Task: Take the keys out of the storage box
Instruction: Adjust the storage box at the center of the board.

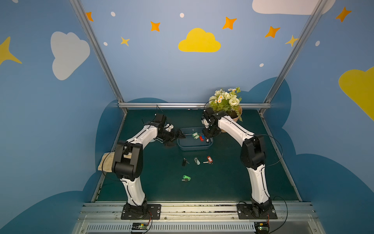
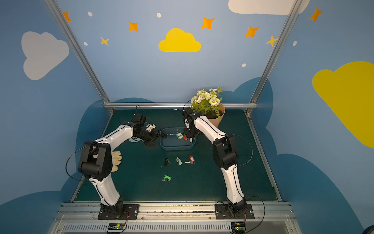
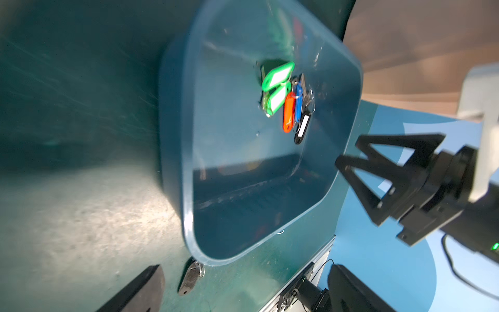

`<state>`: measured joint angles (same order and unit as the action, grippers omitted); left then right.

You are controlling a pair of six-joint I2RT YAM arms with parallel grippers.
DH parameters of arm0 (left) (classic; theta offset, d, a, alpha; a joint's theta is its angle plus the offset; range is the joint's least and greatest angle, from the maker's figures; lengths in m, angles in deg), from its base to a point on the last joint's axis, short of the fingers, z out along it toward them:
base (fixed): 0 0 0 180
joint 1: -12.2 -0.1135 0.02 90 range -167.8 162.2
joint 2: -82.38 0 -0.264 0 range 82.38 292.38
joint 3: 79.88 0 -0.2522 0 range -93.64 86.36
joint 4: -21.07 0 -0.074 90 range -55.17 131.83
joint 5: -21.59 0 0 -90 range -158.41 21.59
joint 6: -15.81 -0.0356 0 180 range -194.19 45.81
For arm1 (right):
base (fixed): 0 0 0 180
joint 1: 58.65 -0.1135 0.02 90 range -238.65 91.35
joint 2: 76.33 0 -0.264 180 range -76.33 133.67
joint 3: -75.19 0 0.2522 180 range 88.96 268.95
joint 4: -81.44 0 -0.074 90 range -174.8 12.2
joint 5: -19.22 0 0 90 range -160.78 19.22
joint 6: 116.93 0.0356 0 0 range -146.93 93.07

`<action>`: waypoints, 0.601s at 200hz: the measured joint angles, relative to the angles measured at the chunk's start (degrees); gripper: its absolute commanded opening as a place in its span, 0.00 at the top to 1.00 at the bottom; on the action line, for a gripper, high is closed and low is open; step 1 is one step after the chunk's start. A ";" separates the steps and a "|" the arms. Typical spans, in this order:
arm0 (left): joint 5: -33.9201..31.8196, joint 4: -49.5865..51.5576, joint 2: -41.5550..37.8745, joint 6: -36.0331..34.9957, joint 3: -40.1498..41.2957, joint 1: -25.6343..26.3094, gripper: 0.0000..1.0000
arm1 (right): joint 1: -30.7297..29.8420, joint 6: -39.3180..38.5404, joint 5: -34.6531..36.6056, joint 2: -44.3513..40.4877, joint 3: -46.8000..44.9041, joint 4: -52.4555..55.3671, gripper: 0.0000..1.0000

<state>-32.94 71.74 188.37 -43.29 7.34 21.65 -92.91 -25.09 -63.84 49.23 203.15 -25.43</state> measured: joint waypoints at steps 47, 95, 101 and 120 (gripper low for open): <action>-1.16 3.28 -1.42 -2.69 -3.85 -4.39 0.00 | -5.97 1.18 0.90 -2.21 0.92 1.55 0.35; -3.21 5.25 -2.01 -4.66 -4.76 -5.29 0.00 | -6.75 3.21 -1.27 4.26 10.08 1.53 0.36; -3.50 5.46 -2.16 -4.87 -4.76 -5.33 0.00 | -6.71 3.39 -1.46 5.57 11.10 1.42 0.36; -4.33 6.29 -3.02 -5.40 -4.74 -5.64 0.00 | -6.49 3.52 -1.95 9.35 13.22 1.44 0.37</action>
<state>-37.27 78.03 185.36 -48.69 2.59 16.01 -99.40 -21.57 -65.79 58.58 216.37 -23.98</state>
